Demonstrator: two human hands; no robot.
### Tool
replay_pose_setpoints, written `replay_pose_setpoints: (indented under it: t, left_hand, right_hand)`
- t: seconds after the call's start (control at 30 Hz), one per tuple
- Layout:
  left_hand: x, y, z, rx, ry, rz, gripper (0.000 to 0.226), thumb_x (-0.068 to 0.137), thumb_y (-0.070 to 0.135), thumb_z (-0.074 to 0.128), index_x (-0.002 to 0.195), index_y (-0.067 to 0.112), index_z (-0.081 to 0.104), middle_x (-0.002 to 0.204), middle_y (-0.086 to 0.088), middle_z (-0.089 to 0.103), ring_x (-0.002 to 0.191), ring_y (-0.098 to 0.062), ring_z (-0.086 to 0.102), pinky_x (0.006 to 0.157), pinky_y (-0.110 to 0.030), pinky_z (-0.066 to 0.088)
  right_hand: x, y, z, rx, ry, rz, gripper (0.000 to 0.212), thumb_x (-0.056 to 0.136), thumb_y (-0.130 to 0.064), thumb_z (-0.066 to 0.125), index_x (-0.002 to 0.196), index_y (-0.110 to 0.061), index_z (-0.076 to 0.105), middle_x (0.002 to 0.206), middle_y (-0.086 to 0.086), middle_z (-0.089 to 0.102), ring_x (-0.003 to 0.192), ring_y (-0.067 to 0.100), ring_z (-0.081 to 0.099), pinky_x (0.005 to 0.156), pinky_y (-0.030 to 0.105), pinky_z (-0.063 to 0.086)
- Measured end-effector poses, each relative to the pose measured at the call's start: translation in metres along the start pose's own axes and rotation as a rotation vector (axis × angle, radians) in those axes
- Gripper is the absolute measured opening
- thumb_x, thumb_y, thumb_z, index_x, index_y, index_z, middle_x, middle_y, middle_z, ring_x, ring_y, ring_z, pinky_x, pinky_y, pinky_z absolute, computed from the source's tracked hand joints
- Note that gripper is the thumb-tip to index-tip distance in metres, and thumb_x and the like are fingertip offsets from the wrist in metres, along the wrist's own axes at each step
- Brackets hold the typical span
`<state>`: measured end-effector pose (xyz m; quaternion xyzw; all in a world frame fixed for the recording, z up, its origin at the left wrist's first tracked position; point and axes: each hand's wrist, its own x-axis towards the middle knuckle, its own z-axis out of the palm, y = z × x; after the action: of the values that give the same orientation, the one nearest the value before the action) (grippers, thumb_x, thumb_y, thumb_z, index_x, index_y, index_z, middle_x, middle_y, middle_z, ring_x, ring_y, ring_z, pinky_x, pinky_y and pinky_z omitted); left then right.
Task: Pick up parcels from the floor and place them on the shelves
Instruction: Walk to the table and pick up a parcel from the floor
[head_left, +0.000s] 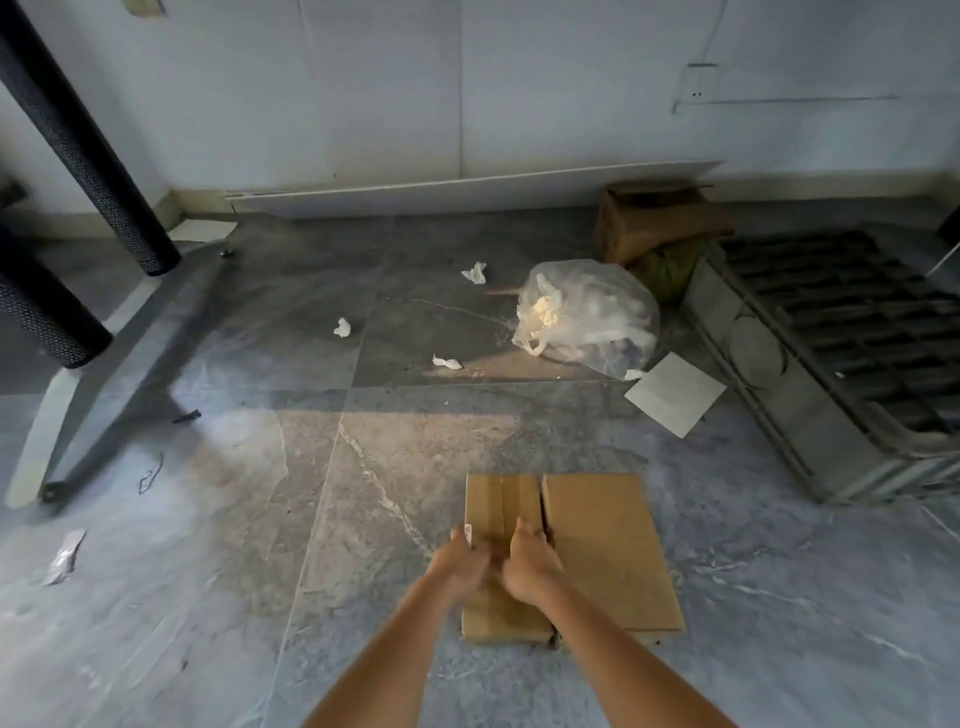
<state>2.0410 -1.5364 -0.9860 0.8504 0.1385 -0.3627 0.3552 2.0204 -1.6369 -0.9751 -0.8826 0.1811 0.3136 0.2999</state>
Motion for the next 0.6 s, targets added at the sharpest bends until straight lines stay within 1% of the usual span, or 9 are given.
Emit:
replay_pose_setpoints:
  t: [0.1,0.23,0.3,0.33,0.4,0.43,0.5,0.6]
  left_hand:
    - [0.008,0.001,0.004,-0.112,-0.016,-0.042,0.054,0.095,0.029,0.041,0.144,0.008,0.034,0.138,-0.017,0.051,0.124,-0.032,0.051,0.098,-0.035,0.044]
    - [0.002,0.007,-0.008,-0.186,-0.023,-0.067,0.047,0.095,0.028,0.041,0.136,0.005,0.044,0.136,-0.017,0.052,0.124,-0.031,0.051,0.1,-0.034,0.044]
    - [0.001,0.005,-0.015,-0.239,-0.039,-0.096,0.047,0.093,0.032,0.043,0.134,0.008,0.046,0.136,-0.017,0.05,0.125,-0.033,0.05,0.104,-0.04,0.046]
    - [0.002,0.003,-0.019,-0.265,-0.04,-0.111,0.051,0.09,0.036,0.046,0.134,0.011,0.047,0.137,-0.016,0.048,0.125,-0.034,0.05,0.104,-0.043,0.046]
    - [0.005,-0.003,-0.027,-0.337,-0.028,-0.115,0.062,0.075,0.043,0.052,0.131,0.016,0.05,0.135,-0.014,0.048,0.119,-0.035,0.054,0.099,-0.05,0.049]
    - [0.01,-0.009,-0.03,-0.365,-0.018,-0.112,0.062,0.072,0.042,0.053,0.128,0.017,0.052,0.134,-0.014,0.049,0.116,-0.035,0.056,0.096,-0.051,0.05]
    - [-0.023,0.003,-0.047,-0.382,0.002,-0.081,0.058,0.072,0.039,0.053,0.126,0.016,0.053,0.133,-0.015,0.049,0.111,-0.035,0.059,0.093,-0.051,0.053]
    - [-0.113,0.041,-0.079,-0.371,0.016,-0.075,0.052,0.079,0.032,0.055,0.127,0.013,0.051,0.132,-0.015,0.046,0.106,-0.034,0.06,0.09,-0.045,0.054]
  right_hand:
    - [0.007,-0.004,0.0,0.024,0.025,0.057,0.072,0.095,-0.022,0.044,0.151,-0.009,0.001,0.153,0.019,0.025,0.141,0.037,0.025,0.113,0.043,0.029]
    - [0.013,-0.008,-0.005,0.145,0.053,0.117,0.072,0.091,-0.018,0.048,0.149,-0.001,0.009,0.147,0.018,0.039,0.135,0.037,0.034,0.109,0.04,0.035]
    - [0.011,-0.012,-0.008,0.183,0.07,0.144,0.065,0.09,-0.02,0.05,0.145,0.0,0.022,0.143,0.018,0.043,0.132,0.037,0.039,0.107,0.04,0.039]
    - [0.007,-0.015,-0.01,0.175,0.091,0.146,0.06,0.09,-0.022,0.05,0.142,-0.001,0.029,0.142,0.018,0.043,0.131,0.036,0.039,0.106,0.04,0.04]
    - [-0.006,-0.022,-0.017,0.151,0.134,0.133,0.048,0.093,-0.024,0.047,0.135,-0.003,0.039,0.14,0.018,0.044,0.131,0.035,0.039,0.105,0.037,0.037]
    - [-0.016,-0.027,-0.025,0.143,0.15,0.125,0.045,0.094,-0.024,0.045,0.134,-0.004,0.043,0.14,0.018,0.044,0.131,0.034,0.038,0.106,0.036,0.035]
    - [-0.039,-0.035,-0.04,0.156,0.193,0.119,0.041,0.095,-0.021,0.04,0.133,-0.007,0.048,0.139,0.019,0.044,0.129,0.033,0.042,0.109,0.037,0.036]
    - [-0.091,-0.05,-0.068,0.225,0.235,0.104,0.043,0.094,-0.013,0.035,0.134,-0.015,0.052,0.135,0.018,0.047,0.121,0.032,0.051,0.104,0.038,0.042]
